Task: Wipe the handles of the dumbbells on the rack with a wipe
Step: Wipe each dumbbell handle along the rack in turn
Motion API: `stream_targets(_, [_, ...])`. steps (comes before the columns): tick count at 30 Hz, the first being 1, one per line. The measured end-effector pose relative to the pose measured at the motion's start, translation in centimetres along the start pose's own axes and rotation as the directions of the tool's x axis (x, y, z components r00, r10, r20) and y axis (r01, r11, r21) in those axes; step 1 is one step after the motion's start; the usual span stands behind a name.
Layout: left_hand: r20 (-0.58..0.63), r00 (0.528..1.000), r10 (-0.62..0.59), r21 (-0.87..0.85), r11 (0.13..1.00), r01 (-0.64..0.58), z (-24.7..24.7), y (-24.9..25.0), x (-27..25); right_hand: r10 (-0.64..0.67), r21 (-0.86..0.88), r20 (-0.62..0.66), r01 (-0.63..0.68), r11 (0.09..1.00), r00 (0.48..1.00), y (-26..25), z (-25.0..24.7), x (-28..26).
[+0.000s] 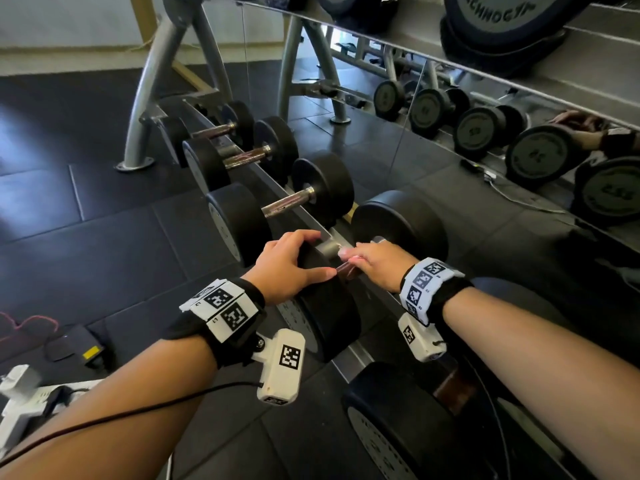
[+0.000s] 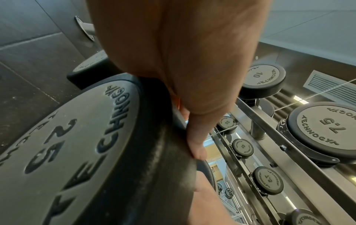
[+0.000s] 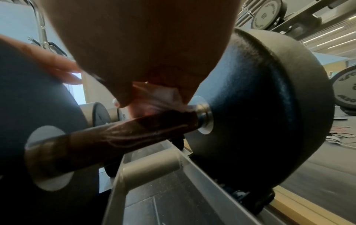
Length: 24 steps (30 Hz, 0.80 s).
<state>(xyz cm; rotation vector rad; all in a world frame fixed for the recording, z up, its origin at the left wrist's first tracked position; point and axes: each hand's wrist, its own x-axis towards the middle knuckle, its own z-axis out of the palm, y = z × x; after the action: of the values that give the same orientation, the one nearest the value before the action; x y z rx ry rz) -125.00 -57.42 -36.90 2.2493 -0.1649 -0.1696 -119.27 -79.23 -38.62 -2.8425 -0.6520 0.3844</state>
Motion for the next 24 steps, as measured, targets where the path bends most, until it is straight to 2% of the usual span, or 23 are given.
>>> stream_targets(5, [0.013,1.0,-0.001,-0.025,1.0,0.001,-0.1,-0.1,0.2,-0.171,-0.003,0.057,0.171,0.985,0.984,-1.7,0.5,-1.3])
stream_targets(6, [0.018,1.0,-0.003,-0.028,1.0,0.003,-0.1,-0.1,0.2,-0.173,-0.017,0.072,0.174,0.985,0.982,-1.6,0.1,-1.4])
stream_targets(13, [0.027,0.999,-0.016,-0.03,0.999,0.017,-0.1,0.0,0.1,-0.021,-0.217,0.053,0.032,0.976,0.998,0.4,-1.9,-1.0])
stream_targets(15, [0.03,0.999,-0.014,-0.034,0.999,0.015,-0.1,-0.1,0.2,-0.041,-0.189,0.052,0.05,0.981,0.998,-0.3,-1.6,-1.1])
stream_targets(20, [0.03,1.0,-0.006,-0.045,0.999,0.007,-0.1,-0.2,0.4,-0.107,0.02,0.094,0.105,0.994,0.99,-1.7,-1.9,-0.9])
stream_targets(22, [0.023,1.0,-0.006,-0.04,0.999,0.007,-0.1,-0.2,0.4,-0.077,0.068,0.044,0.074,0.995,0.996,-1.3,-2.7,-0.7])
stream_targets(24, [0.018,1.0,-0.006,-0.042,0.999,0.007,-0.1,-0.1,0.4,-0.039,0.169,-0.087,0.053,0.984,0.995,-0.5,-3.2,-0.5])
